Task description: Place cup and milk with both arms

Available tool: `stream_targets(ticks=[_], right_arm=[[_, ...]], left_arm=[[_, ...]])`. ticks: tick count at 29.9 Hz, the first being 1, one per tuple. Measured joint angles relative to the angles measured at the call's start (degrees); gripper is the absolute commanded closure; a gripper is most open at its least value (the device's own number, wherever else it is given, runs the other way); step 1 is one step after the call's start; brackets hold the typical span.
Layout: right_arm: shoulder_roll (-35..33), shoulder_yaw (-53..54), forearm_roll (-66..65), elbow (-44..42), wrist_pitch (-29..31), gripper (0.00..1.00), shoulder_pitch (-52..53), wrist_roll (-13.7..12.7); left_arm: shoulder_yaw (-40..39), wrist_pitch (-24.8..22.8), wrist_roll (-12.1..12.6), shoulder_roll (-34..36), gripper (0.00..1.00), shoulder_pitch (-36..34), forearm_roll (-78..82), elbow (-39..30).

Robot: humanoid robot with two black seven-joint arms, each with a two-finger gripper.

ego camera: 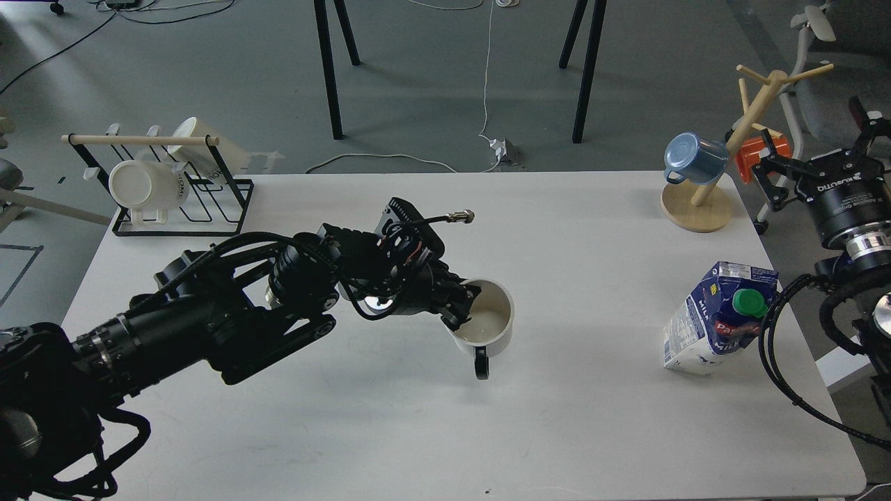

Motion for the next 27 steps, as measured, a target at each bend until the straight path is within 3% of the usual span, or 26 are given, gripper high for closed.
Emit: stream_targets(ticks=[3,11,14,19,22,27], right_arm=[[0.0,-0.1,0.0,0.1,0.0,0.01,-0.2,0.0],[0.0,-0.1,0.0,0.1,0.0,0.01,-1.0,0.0],[0.0,0.0,0.0,0.2,0.0,0.01,-1.2,0.0],[0.0,0.0,0.0,0.2,0.0,0.01,-2.4,0.0],[-0.3,0.8,0.2,0.5,0.0,0.01,-4.3,0.0],[-0.5,5.0,1.1,0.8,0.0,0.01,-10.1,-0.2]], left_arm=[[1.3,0.0,0.7,-2.3,0.79,0.1,0.0,1.5],[1.5,0.0,2.3,-3.3,0.76,0.2,0.0,4.4],[1.5,0.0,2.3,-3.1,0.58,0.3,0.0,5.2],[-0.6,1.1,2.1,-2.0,0.42,0.3,0.0,4.8],[-6.0,3.3,1.7,-0.7,0.38,0.3,-2.1,4.2],[-16.3,4.3,-0.1,2.9,0.16,0.3,-17.9,3.6]])
